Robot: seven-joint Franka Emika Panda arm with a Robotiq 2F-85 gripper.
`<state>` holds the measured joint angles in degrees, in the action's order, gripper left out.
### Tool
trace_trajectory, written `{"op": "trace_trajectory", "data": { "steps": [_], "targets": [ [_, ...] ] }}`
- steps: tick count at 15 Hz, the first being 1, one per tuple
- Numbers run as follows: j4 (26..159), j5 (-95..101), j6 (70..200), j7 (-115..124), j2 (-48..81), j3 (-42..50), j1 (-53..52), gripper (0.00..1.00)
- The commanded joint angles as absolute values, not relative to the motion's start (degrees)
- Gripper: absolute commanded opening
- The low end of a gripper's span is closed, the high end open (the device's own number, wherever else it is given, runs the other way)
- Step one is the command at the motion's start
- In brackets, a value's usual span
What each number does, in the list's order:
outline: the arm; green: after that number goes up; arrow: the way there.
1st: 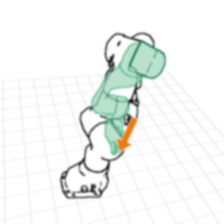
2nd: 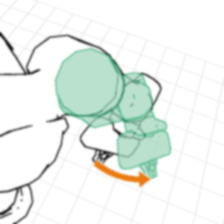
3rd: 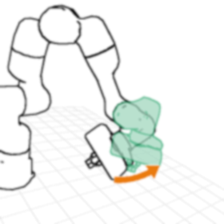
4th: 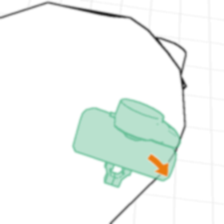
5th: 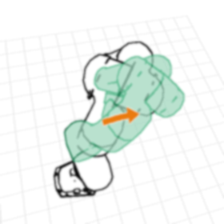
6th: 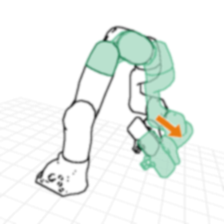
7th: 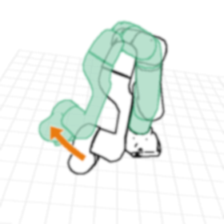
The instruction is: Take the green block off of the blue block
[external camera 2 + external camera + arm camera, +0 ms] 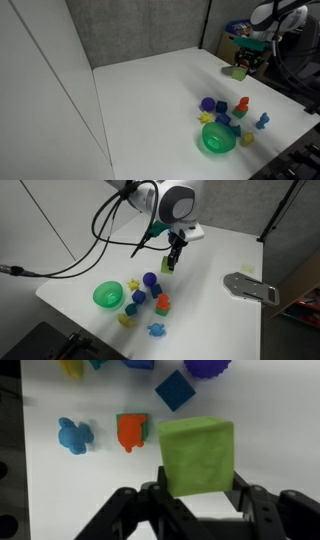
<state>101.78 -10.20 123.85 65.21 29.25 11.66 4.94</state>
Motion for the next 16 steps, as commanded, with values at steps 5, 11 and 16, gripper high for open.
{"op": "trace_trajectory", "data": {
  "steps": [5,11,16],
  "targets": [
    [100.9,-9.8,130.1,67.4,33.3,13.4,6.7,0.32],
    [101.7,-10.0,135.9,65.6,38.2,13.8,7.3,0.32],
    [101.8,-10.3,138.8,64.4,43.6,13.6,7.8,0.32]
  ]
}}
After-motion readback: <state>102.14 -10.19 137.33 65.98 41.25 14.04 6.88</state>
